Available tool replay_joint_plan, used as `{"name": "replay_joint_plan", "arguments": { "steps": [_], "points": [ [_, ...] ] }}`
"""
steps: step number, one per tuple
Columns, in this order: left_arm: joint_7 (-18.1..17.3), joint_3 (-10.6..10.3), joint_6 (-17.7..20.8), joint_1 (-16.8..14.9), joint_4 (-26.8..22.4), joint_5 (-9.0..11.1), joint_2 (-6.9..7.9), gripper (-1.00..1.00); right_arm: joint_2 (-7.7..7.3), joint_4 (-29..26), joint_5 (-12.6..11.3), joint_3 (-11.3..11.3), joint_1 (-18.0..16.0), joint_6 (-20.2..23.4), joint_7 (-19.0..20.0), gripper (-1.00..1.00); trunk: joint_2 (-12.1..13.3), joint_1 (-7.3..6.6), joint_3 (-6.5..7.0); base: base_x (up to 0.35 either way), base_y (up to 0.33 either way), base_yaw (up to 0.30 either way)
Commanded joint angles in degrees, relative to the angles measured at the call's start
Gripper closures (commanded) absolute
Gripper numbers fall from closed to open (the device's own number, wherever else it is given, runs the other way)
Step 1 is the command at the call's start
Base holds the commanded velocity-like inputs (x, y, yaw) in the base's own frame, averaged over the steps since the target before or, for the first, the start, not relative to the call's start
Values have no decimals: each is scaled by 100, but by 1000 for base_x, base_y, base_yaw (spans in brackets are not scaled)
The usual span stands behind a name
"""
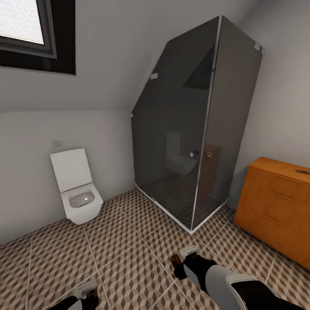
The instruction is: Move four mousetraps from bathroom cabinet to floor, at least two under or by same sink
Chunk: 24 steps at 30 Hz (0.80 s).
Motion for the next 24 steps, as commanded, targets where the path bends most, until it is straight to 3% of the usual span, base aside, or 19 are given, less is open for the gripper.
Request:
{"name": "replay_joint_plan", "arguments": {
  "steps": [1,5,10,24],
  "points": [
    [19,22,23,-4,-2,-8,-1,100,2,11,10,11,-7,12,-29,100,-5,0,-7,0,0,297],
    [19,22,23,-3,-2,4,4,100,2,11,10,11,-8,24,-29,100,-5,0,-7,0,0,297],
    [19,22,23,-3,-2,230,8,100,2,11,10,11,-9,34,-29,100,-5,0,-7,0,0,297],
    [19,22,23,-3,-2,282,9,100,2,11,10,11,-10,27,-29,100,-5,0,-7,0,0,297]
  ]
}}
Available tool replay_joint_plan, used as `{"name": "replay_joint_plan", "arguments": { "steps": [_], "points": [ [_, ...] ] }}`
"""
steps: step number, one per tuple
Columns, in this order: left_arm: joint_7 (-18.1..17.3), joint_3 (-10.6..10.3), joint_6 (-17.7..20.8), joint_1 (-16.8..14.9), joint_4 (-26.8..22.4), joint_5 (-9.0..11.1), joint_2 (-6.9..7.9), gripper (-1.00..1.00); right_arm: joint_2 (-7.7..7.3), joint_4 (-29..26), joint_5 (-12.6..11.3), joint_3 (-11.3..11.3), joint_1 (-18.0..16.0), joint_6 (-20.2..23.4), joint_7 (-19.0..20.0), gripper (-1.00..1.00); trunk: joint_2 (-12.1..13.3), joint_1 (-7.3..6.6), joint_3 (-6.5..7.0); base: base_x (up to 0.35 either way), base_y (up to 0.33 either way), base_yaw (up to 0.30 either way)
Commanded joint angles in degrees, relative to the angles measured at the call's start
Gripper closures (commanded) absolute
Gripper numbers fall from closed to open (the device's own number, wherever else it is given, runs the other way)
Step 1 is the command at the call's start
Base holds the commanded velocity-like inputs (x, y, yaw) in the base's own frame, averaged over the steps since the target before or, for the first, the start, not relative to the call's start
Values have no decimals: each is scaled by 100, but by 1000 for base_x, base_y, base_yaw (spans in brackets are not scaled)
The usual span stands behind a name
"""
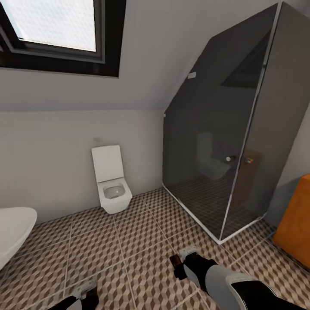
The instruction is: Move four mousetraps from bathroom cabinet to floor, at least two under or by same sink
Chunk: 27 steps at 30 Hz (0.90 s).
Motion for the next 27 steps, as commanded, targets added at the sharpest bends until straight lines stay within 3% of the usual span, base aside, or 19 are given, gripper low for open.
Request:
{"name": "replay_joint_plan", "arguments": {
  "steps": [1,27],
  "points": [
    [20,9,23,-3,-2,19,-1,100,2,12,10,11,-9,9,-29,100,-5,0,-7,0,0,297],
    [20,9,23,-6,-2,20,-1,100,2,12,10,11,-6,9,-31,100,-5,0,-7,0,0,297]
  ]
}}
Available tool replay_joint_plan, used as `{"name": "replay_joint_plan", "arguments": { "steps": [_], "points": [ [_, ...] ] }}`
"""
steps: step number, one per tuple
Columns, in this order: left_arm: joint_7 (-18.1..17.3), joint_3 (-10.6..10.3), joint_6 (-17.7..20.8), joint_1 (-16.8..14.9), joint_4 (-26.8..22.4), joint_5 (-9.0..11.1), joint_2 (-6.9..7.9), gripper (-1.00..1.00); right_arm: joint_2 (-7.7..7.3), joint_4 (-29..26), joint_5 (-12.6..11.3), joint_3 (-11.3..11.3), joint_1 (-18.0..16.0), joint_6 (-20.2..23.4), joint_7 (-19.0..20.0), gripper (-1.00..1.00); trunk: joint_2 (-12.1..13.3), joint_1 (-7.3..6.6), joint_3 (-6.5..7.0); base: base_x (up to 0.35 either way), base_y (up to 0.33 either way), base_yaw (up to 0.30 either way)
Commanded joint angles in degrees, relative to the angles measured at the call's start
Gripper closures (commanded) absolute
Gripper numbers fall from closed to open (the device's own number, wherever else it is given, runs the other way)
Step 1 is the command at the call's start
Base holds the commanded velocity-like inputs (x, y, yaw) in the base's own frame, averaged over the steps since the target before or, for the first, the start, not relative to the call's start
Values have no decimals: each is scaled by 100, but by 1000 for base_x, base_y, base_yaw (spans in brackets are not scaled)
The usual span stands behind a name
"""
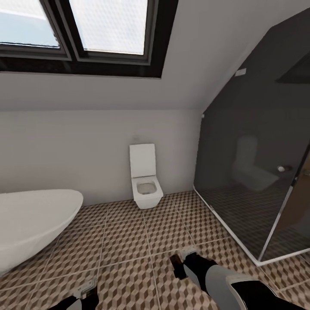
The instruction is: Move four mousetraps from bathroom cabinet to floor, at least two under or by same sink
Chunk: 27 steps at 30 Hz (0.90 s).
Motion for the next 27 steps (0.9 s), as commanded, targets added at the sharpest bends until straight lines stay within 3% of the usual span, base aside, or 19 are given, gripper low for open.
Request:
{"name": "replay_joint_plan", "arguments": {
  "steps": [1,27],
  "points": [
    [20,9,23,-5,-2,19,-1,100,2,11,10,11,-10,9,-31,100,-5,0,-7,0,0,297],
    [20,9,23,-3,-2,21,-1,100,2,11,10,11,-13,8,-34,100,-5,0,-7,0,0,297]
  ]
}}
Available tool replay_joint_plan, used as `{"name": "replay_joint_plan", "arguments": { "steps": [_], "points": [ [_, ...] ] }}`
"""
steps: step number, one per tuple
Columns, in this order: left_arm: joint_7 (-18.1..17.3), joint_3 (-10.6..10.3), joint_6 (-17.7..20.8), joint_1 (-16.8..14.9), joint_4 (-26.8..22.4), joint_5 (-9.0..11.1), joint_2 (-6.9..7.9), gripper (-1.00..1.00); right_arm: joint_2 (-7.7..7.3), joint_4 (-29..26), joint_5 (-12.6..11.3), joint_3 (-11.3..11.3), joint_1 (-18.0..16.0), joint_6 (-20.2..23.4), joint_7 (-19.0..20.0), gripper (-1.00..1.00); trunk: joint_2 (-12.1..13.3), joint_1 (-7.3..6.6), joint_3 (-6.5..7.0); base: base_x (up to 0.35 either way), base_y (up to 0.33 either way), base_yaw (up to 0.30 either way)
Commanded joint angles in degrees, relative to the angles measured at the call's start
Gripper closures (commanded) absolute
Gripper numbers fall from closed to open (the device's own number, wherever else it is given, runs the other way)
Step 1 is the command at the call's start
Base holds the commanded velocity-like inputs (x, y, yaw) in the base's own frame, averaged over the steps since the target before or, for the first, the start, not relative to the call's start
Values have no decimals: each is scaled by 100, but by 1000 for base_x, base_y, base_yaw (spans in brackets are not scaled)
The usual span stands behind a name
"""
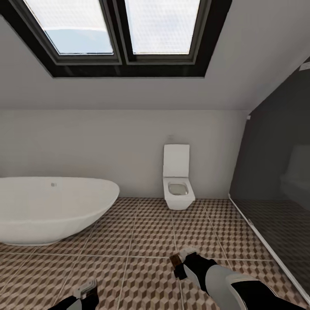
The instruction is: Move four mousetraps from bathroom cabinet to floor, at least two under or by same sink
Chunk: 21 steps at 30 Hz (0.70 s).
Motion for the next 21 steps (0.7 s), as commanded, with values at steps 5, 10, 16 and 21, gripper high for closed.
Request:
{"name": "replay_joint_plan", "arguments": {
  "steps": [5,10,16,21],
  "points": [
    [20,9,23,-6,-2,20,-1,100,2,11,10,11,-9,6,-28,100,-5,0,-7,0,0,297],
    [20,9,23,-4,-2,22,-1,100,2,10,10,11,-7,4,-28,100,-5,0,-7,0,0,297],
    [20,9,23,-6,-2,19,-1,100,2,8,10,11,-6,3,-28,100,-5,0,-7,0,0,297],
    [20,9,23,-6,-2,24,-1,100,2,8,10,11,-9,5,-28,100,-5,0,-7,0,0,297]
  ]
}}
